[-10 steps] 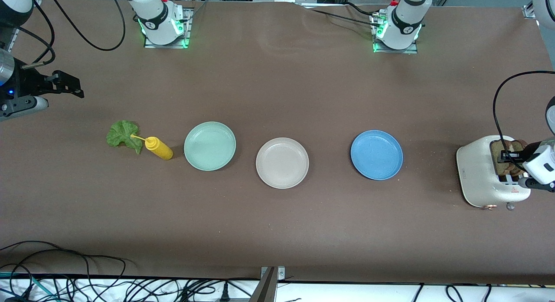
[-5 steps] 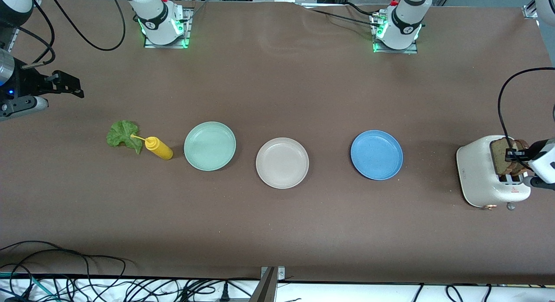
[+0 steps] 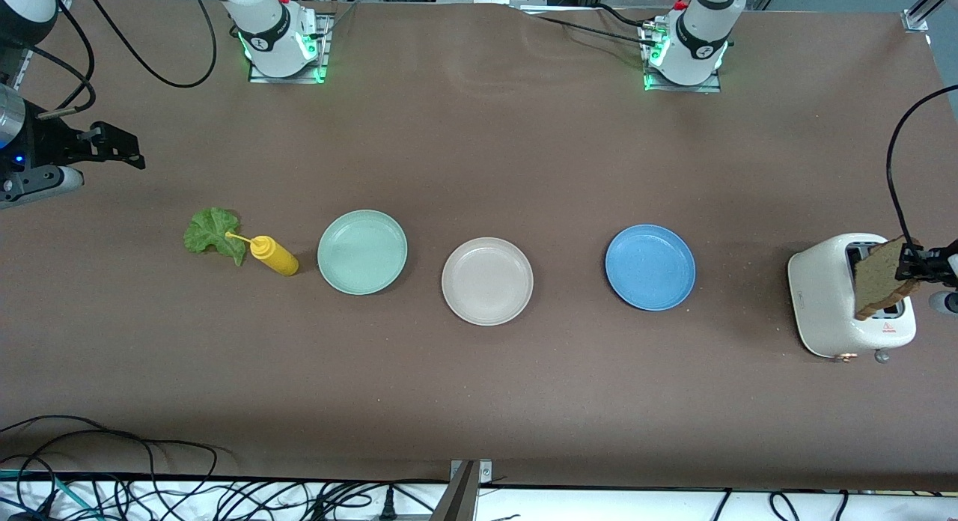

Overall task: Make sandwich on beige plate with both arms
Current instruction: 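Lift the bread slice out and carry it toward the beige plate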

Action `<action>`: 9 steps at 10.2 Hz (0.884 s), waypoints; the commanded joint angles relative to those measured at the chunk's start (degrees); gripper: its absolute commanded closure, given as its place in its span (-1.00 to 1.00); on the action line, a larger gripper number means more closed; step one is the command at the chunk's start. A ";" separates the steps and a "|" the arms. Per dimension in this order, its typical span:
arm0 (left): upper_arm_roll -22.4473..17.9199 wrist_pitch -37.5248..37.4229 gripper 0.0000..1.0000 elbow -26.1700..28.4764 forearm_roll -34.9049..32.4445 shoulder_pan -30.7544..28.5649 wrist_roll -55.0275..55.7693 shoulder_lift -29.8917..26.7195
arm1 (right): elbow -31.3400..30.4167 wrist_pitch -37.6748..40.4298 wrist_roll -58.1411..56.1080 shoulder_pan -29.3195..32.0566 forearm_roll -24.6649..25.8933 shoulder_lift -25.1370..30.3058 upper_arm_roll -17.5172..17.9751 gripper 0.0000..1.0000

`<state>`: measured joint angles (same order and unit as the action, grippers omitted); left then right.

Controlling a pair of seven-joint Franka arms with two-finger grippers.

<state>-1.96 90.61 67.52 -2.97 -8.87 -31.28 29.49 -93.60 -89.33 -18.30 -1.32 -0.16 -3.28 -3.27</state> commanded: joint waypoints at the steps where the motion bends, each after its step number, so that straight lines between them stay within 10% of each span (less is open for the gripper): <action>1: 0.47 -3.41 1.00 -0.81 4.79 2.26 -1.59 -0.23 | 1.23 1.17 0.02 0.08 -0.81 -0.24 0.02 -1.00; 4: 0.21 -4.74 1.00 0.06 20.07 3.41 8.89 -0.14 | 1.23 1.17 0.02 0.08 -0.81 -0.24 0.02 -1.00; 9: 0.12 -6.15 1.00 0.42 21.25 16.84 20.91 1.96 | 1.23 3.10 0.11 0.08 -0.90 -0.33 0.11 -1.00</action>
<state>-1.02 84.94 67.98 16.94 5.54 -11.07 30.53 -93.60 -87.88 -18.30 -1.35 -0.16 -3.28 -3.25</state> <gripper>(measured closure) 0.912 0.000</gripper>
